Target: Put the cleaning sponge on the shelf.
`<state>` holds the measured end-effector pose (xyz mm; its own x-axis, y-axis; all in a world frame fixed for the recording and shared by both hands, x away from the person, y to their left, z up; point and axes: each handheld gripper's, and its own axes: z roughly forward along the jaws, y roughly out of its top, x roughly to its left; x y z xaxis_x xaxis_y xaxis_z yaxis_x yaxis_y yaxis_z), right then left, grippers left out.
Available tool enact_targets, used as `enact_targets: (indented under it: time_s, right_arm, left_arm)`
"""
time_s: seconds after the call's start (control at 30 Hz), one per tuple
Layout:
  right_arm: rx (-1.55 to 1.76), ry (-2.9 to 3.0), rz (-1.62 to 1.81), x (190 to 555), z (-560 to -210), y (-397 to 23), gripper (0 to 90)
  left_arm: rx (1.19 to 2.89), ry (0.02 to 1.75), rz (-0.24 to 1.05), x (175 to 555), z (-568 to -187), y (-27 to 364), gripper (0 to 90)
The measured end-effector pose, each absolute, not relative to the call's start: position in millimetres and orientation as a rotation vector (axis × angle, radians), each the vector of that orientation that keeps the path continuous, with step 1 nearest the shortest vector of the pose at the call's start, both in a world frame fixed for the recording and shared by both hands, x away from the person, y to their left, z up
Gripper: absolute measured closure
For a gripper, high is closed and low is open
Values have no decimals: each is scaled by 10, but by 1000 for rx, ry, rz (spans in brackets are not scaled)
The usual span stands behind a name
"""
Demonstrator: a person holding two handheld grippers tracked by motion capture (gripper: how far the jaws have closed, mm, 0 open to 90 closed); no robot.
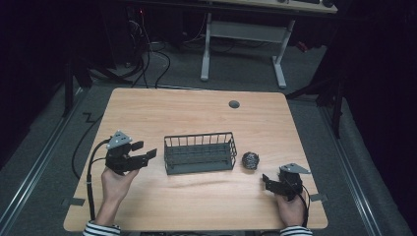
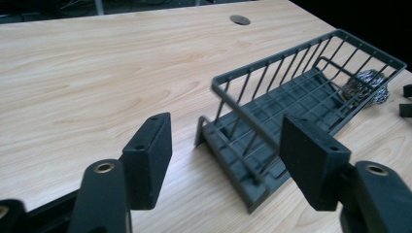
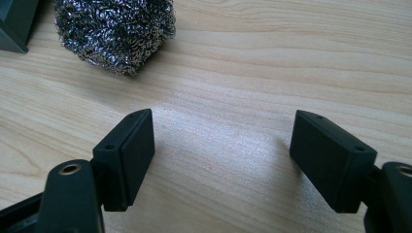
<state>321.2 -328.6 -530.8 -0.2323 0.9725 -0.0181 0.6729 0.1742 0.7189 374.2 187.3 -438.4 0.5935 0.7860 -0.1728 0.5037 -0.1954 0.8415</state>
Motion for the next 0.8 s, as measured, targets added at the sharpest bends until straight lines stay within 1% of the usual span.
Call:
enact_targets:
  time_s: [0.43,0.6,0.8]
  right_arm:
    - [1547,1974,821,3212,-5308,-3285,244]
    - [1548,1975,821,3211,-5308,-3285,244]
    - [1543,1976,820,3213,-5308,-3287,244]
  left_arm:
    - [1856,1091,378,3605,-4616,2210,311]
    - [1846,1137,393,3587,-4721,2318,245]
    - [1847,1173,398,3563,-4835,2393,226]
